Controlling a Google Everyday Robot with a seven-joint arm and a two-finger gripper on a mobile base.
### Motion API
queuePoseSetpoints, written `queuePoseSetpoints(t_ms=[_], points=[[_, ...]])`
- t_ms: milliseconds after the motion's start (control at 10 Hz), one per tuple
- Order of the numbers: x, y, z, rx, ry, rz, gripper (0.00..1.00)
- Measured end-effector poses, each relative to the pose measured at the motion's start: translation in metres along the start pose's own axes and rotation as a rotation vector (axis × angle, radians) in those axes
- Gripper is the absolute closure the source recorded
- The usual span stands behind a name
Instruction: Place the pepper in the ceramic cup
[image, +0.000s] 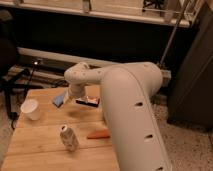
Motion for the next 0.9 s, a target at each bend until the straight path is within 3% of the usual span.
queuePoseSetpoints(t_ms=[900], points=[[0.0005,0.0001,-0.0002,0.003,0.003,-0.012,0.2]])
